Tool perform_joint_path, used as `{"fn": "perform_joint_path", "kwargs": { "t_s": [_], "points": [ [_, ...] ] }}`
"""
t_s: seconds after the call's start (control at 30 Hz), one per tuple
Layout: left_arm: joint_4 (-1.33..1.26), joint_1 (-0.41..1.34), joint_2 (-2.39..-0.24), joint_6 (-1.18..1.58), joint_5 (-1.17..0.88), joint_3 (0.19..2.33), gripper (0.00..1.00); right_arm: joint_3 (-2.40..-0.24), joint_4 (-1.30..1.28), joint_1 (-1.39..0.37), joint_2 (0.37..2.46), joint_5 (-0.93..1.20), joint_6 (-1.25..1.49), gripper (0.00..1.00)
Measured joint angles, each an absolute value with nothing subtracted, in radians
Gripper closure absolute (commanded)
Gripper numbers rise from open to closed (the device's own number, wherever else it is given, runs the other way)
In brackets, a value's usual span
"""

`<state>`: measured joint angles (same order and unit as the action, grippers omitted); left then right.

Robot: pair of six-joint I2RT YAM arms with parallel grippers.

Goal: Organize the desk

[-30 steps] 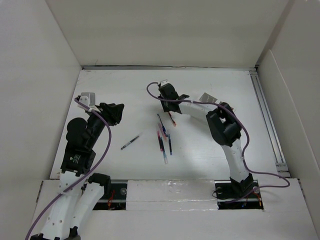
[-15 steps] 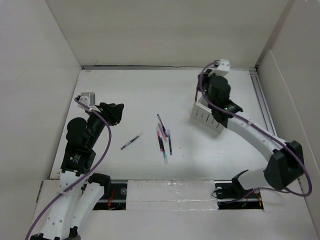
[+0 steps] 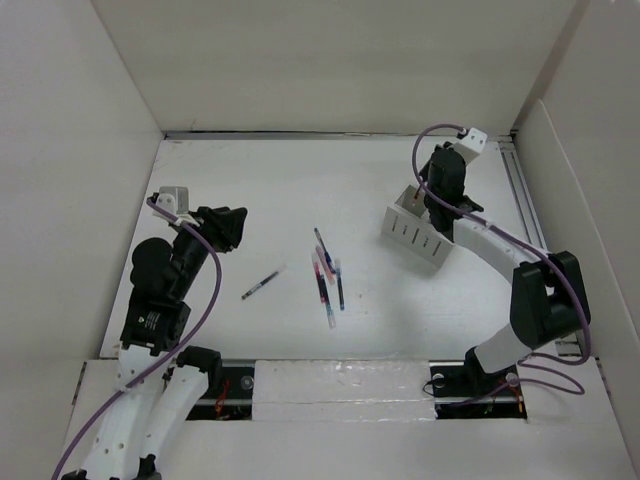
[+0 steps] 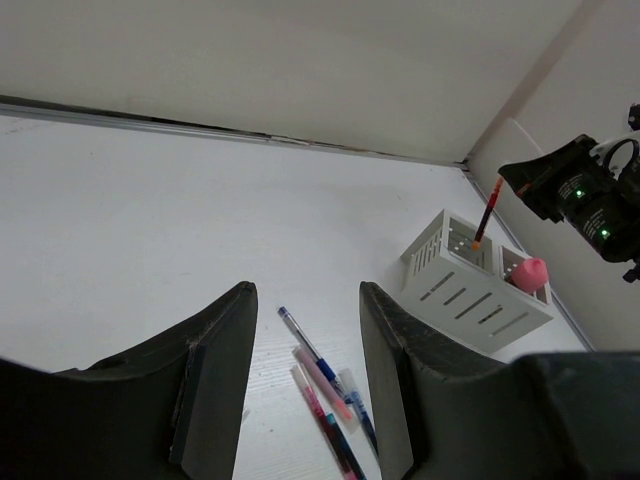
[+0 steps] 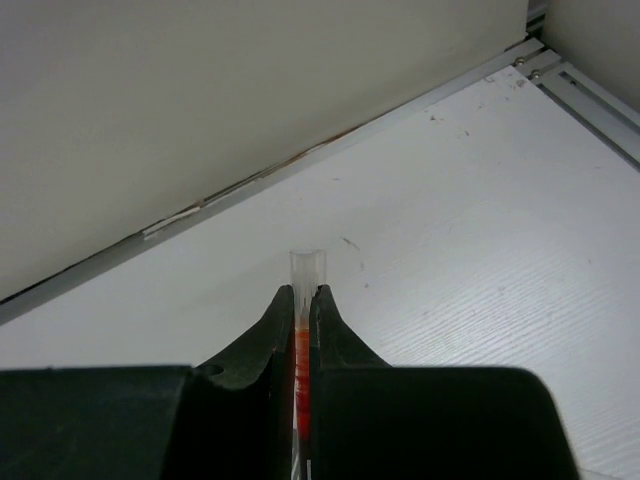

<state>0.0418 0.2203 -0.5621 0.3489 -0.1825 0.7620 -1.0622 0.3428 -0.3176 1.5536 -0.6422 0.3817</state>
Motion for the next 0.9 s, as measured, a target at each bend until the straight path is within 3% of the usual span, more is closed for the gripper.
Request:
{"fn": "perform_joint_path", "kwargs": {
  "t_s": [0.13,0.37,0.47,0.53,0.67,0.9],
  "points": [
    [0.041,0.22,-0.556,0.349,-0.183,0.762,0.59,-1.05,0.353,-0.353,1.559,-0.728,0.381,1.0],
    [0.041,0.22,-0.56,0.349,-0.184,0.762,0.59,-0.999,0.346,-0.436,1.558,-0.812,0.391,0.5],
    [0.041,0.22,-0.56,0.349,-0.183,0.762,0.59,-0.971,0.335,-0.472,1.532,-0.815,0.394,0.43],
    [0.041,0.22,-0.56,0.349,-0.183,0.762,0.59,-0.959,0.313,-0.497,1.489,-0.811,0.398,0.46],
    [0.041,0.22,-0.56,0.349,-0.183,0.762,0.59,-0.941,0.276,-0.544,1.341,-0.73,0.449,1.0],
    [0.041,0.22,-0.56,0.349,-0.183,0.762,0.59,-0.795,0.24,-0.662,1.199,-0.474,0.535,1.0]
  ]
}}
